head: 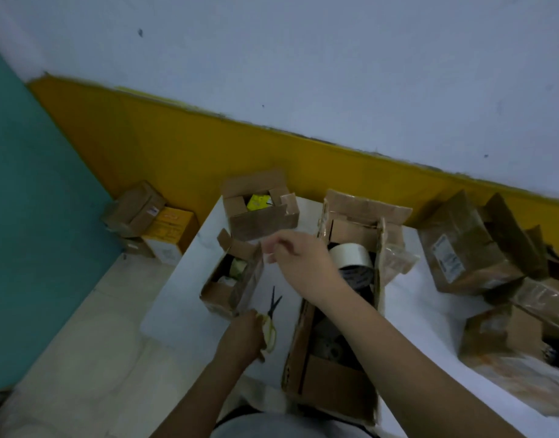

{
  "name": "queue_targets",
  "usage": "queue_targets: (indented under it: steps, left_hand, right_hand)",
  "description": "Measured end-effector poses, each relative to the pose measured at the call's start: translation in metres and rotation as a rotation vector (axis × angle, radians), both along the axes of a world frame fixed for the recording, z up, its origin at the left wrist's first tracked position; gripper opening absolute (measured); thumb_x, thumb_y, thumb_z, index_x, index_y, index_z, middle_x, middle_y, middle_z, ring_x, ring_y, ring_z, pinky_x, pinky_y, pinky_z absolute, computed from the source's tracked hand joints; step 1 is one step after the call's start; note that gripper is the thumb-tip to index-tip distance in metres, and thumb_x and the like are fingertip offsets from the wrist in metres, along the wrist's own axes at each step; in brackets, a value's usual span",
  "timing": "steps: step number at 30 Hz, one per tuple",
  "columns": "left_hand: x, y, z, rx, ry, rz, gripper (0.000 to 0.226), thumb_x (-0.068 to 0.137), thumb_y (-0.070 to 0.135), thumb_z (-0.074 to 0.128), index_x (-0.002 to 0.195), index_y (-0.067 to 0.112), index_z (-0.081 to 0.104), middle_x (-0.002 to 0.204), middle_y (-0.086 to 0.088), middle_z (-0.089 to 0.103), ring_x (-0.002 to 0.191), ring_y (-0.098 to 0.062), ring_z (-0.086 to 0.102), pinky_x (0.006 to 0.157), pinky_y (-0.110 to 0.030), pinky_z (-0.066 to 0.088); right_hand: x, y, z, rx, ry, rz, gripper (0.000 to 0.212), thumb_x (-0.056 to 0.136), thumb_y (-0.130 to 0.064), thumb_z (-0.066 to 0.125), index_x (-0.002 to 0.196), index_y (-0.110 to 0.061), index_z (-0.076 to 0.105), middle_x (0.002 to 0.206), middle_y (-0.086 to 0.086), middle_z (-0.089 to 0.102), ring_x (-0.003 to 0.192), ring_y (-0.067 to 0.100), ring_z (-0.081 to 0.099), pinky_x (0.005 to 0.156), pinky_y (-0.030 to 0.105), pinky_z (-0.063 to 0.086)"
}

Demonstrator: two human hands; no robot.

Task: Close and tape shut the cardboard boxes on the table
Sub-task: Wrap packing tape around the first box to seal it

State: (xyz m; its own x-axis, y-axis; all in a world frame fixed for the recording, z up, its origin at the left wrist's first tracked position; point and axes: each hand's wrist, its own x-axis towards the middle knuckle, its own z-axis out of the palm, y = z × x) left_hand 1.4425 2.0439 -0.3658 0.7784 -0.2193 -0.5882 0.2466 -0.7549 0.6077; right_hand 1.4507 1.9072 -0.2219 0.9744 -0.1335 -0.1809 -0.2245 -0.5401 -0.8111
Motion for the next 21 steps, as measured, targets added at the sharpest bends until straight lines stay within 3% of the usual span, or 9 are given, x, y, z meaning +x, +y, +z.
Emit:
queue_targets:
  steps: [2,4,7,10,13,18,21]
  left_hand:
    - [-0.002,0.009,0.038,0.005,-0.139,-0.004,0.015,0.099,0.008,0.047,0.107,0.001,0.057,0.09,-0.015,0.067,0.074,-0.025,0.066,0.062,-0.035,0.056]
    - [-0.001,0.015,0.072,-0.059,-0.361,0.056,0.016,0.102,0.008,0.043,0.104,0.004,0.058,0.094,-0.017,0.068,0.081,-0.028,0.066,0.075,-0.041,0.057]
    - [-0.006,0.008,0.121,-0.316,-0.57,0.278,0.025,0.105,0.022,0.036,0.105,0.021,0.062,0.086,0.002,0.071,0.08,-0.015,0.069,0.074,-0.043,0.059]
    - [-0.012,-0.018,0.16,-0.539,-0.588,0.34,0.026,0.105,0.023,0.038,0.107,0.035,0.061,0.098,0.012,0.071,0.091,-0.003,0.068,0.076,-0.025,0.057]
    - [-0.017,-0.038,0.182,-0.603,-0.637,0.344,0.026,0.105,0.018,0.039,0.11,0.032,0.06,0.105,0.013,0.067,0.096,-0.001,0.065,0.076,-0.018,0.055]
    - [-0.017,-0.061,0.189,-0.655,-0.578,0.28,0.029,0.104,0.016,0.039,0.109,0.031,0.063,0.109,0.011,0.068,0.103,-0.005,0.065,0.088,-0.032,0.055]
    - [-0.02,-0.074,0.19,-0.69,-0.513,0.26,0.029,0.105,0.016,0.038,0.109,0.033,0.061,0.113,0.012,0.066,0.108,-0.009,0.064,0.094,-0.04,0.055]
  right_hand:
    - [-0.014,-0.007,0.008,0.057,-0.102,-0.114,0.024,0.102,-0.021,0.043,0.09,-0.03,0.062,0.089,0.004,0.068,0.081,0.025,0.065,0.065,0.036,0.049]
    - [-0.028,-0.009,0.013,0.086,-0.153,-0.185,0.019,0.103,-0.026,0.045,0.092,-0.031,0.059,0.086,-0.004,0.064,0.076,0.016,0.062,0.067,0.036,0.049]
    - [-0.036,-0.006,0.015,0.122,-0.157,-0.153,0.01,0.101,-0.035,0.051,0.101,-0.028,0.058,0.088,-0.008,0.061,0.075,0.006,0.057,0.063,0.025,0.047]
    - [-0.036,-0.001,0.016,0.111,-0.167,-0.153,0.02,0.096,-0.043,0.057,0.105,-0.025,0.058,0.095,-0.011,0.062,0.083,0.001,0.06,0.071,0.024,0.053]
    - [-0.04,-0.002,0.02,0.134,-0.234,-0.24,0.023,0.093,-0.046,0.061,0.103,-0.026,0.054,0.097,-0.011,0.059,0.083,0.0,0.06,0.073,0.024,0.054]
    - [-0.049,-0.017,0.024,0.174,-0.356,-0.398,0.022,0.089,-0.043,0.067,0.097,-0.032,0.049,0.097,-0.007,0.056,0.082,-0.001,0.059,0.068,0.016,0.049]
    - [-0.053,-0.023,0.028,0.147,-0.423,-0.444,0.017,0.093,-0.038,0.064,0.103,-0.029,0.054,0.103,-0.009,0.052,0.087,-0.008,0.057,0.068,0.006,0.045]
